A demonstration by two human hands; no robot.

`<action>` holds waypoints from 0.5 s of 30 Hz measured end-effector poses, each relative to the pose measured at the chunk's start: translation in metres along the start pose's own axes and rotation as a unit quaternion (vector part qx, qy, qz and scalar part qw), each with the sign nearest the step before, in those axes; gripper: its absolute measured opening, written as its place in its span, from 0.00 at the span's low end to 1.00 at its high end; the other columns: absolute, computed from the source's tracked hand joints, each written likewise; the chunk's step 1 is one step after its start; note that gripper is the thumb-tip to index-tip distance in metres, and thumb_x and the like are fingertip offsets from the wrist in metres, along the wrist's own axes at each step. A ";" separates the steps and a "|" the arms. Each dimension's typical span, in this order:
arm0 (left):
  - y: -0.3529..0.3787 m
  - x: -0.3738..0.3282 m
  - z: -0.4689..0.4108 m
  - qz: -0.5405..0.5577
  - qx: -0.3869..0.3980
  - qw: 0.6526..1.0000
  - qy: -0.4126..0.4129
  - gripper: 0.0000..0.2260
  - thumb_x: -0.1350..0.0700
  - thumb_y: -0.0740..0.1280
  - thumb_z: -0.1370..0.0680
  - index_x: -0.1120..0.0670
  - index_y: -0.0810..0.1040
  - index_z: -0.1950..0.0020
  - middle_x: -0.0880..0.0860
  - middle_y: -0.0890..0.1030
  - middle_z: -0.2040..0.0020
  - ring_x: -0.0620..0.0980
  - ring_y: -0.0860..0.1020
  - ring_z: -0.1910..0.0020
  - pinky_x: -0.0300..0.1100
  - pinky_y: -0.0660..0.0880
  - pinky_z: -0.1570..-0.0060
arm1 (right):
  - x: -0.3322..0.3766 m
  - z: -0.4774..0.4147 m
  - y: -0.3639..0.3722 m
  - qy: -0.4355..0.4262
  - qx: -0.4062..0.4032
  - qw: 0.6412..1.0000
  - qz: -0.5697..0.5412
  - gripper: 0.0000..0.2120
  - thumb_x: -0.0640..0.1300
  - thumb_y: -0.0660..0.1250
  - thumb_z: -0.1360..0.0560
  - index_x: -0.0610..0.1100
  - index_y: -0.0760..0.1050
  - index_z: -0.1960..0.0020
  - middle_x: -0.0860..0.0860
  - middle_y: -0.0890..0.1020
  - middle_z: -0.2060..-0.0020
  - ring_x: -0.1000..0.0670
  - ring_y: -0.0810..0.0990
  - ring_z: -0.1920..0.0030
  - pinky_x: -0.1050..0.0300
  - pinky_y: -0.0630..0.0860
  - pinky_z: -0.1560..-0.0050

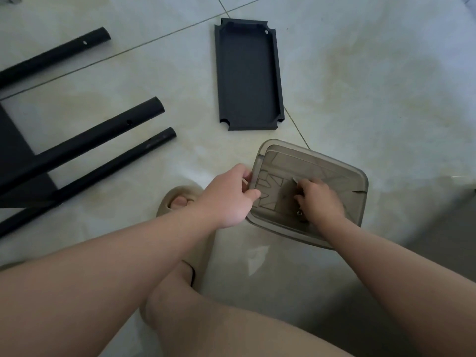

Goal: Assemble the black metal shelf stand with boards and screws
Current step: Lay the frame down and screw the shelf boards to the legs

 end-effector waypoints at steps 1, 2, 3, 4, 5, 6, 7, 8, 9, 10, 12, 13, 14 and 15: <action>0.000 0.000 0.000 0.001 0.000 1.000 0.001 0.08 0.51 0.67 0.19 0.47 0.70 0.43 0.42 0.76 0.54 0.42 0.76 0.59 0.34 0.67 0.63 | 0.001 -0.001 0.000 -0.004 0.005 1.000 0.011 0.14 0.41 0.65 0.20 0.44 0.76 0.35 0.43 0.78 0.44 0.37 0.78 0.47 0.52 0.70 0.59; 0.000 0.000 0.000 0.002 0.001 1.000 0.003 0.08 0.51 0.67 0.19 0.48 0.70 0.42 0.42 0.76 0.54 0.42 0.76 0.59 0.34 0.66 0.63 | 0.002 -0.002 0.000 -0.006 0.008 1.000 0.020 0.15 0.40 0.64 0.20 0.43 0.75 0.34 0.43 0.78 0.43 0.37 0.78 0.46 0.51 0.71 0.58; 0.000 0.001 0.000 0.003 0.001 1.000 0.003 0.09 0.51 0.66 0.19 0.48 0.70 0.42 0.42 0.76 0.54 0.42 0.76 0.59 0.35 0.66 0.63 | 0.004 -0.002 0.000 -0.006 0.010 1.000 0.026 0.16 0.38 0.63 0.21 0.42 0.75 0.34 0.42 0.78 0.43 0.36 0.78 0.46 0.50 0.72 0.57; 0.000 0.001 0.000 0.004 0.002 1.000 0.004 0.09 0.50 0.66 0.19 0.48 0.70 0.42 0.42 0.76 0.54 0.42 0.76 0.59 0.35 0.66 0.64 | 0.005 -0.002 0.000 -0.004 0.010 1.000 0.029 0.18 0.35 0.62 0.22 0.42 0.74 0.33 0.41 0.78 0.42 0.36 0.78 0.46 0.49 0.73 0.56; 0.000 0.001 0.000 0.006 0.002 1.000 0.004 0.09 0.50 0.66 0.19 0.48 0.70 0.42 0.42 0.76 0.54 0.42 0.76 0.59 0.35 0.66 0.64 | 0.006 -0.001 -0.001 -0.001 0.010 0.999 0.030 0.19 0.34 0.62 0.23 0.42 0.73 0.33 0.41 0.77 0.42 0.36 0.78 0.46 0.49 0.73 0.56; 0.000 0.001 0.000 0.008 0.001 1.000 0.004 0.09 0.50 0.66 0.19 0.47 0.70 0.42 0.42 0.76 0.54 0.42 0.76 0.59 0.35 0.66 0.64 | 0.005 0.001 -0.001 0.000 0.009 0.999 0.031 0.19 0.33 0.62 0.23 0.42 0.73 0.33 0.40 0.77 0.41 0.36 0.78 0.46 0.49 0.73 0.57; 0.000 0.002 0.000 0.011 0.000 1.000 0.004 0.09 0.50 0.67 0.19 0.47 0.70 0.42 0.42 0.76 0.54 0.42 0.77 0.59 0.35 0.67 0.63 | 0.004 0.002 -0.002 0.000 0.007 0.999 0.032 0.18 0.32 0.63 0.24 0.42 0.73 0.35 0.40 0.76 0.42 0.35 0.78 0.47 0.48 0.73 0.57; 0.000 0.002 0.000 0.014 0.000 1.000 0.004 0.09 0.50 0.67 0.19 0.48 0.71 0.41 0.42 0.76 0.54 0.43 0.77 0.58 0.35 0.67 0.63 | 0.003 0.004 -0.002 0.000 0.006 0.999 0.036 0.16 0.33 0.63 0.24 0.42 0.73 0.37 0.41 0.75 0.43 0.35 0.77 0.48 0.48 0.74 0.57; 0.000 0.002 -0.001 0.017 -0.001 1.000 0.005 0.09 0.50 0.67 0.19 0.48 0.71 0.41 0.42 0.77 0.54 0.43 0.77 0.58 0.35 0.67 0.63 | 0.001 0.005 -0.003 0.000 0.005 0.999 0.041 0.14 0.34 0.63 0.23 0.41 0.73 0.39 0.41 0.75 0.44 0.35 0.77 0.48 0.46 0.75 0.56; 0.001 0.002 -0.001 0.018 -0.002 1.000 0.005 0.09 0.50 0.67 0.19 0.48 0.72 0.41 0.42 0.77 0.55 0.43 0.77 0.58 0.35 0.67 0.63 | 0.000 0.006 -0.003 -0.001 0.004 0.999 0.046 0.12 0.35 0.63 0.22 0.41 0.73 0.39 0.41 0.75 0.45 0.35 0.77 0.48 0.45 0.77 0.55; 0.002 0.002 -0.001 0.017 -0.006 1.000 0.005 0.10 0.50 0.67 0.20 0.48 0.72 0.41 0.43 0.77 0.55 0.44 0.77 0.58 0.36 0.67 0.62 | 0.000 0.008 -0.005 -0.002 0.000 0.999 0.049 0.10 0.36 0.62 0.22 0.40 0.73 0.41 0.40 0.75 0.46 0.35 0.77 0.49 0.43 0.77 0.55; 0.002 0.002 -0.002 0.019 -0.007 1.000 0.005 0.10 0.50 0.67 0.20 0.48 0.72 0.41 0.43 0.77 0.55 0.44 0.77 0.58 0.36 0.67 0.62 | -0.001 0.008 -0.006 -0.003 -0.005 0.999 0.050 0.09 0.36 0.63 0.22 0.39 0.72 0.42 0.40 0.74 0.46 0.35 0.77 0.50 0.44 0.77 0.56; 0.003 0.003 -0.002 0.021 -0.008 1.000 0.005 0.09 0.51 0.67 0.20 0.48 0.72 0.41 0.43 0.77 0.55 0.44 0.78 0.58 0.36 0.67 0.63 | -0.001 0.010 -0.006 -0.004 -0.010 0.999 0.053 0.09 0.36 0.63 0.22 0.39 0.72 0.42 0.40 0.74 0.46 0.35 0.76 0.50 0.44 0.77 0.58; 0.003 0.003 -0.002 0.022 -0.007 1.000 0.005 0.09 0.51 0.68 0.20 0.48 0.72 0.41 0.43 0.77 0.55 0.44 0.77 0.59 0.36 0.67 0.63 | -0.002 0.011 -0.006 -0.005 -0.012 0.998 0.058 0.09 0.35 0.64 0.22 0.38 0.72 0.42 0.40 0.74 0.45 0.35 0.76 0.51 0.44 0.76 0.59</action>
Point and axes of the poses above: each hand's wrist, its own z-axis away from the middle knuckle, its own y-axis out of the palm, x = y × z, the point moved 3 cm from there along -z, towards the middle knuckle
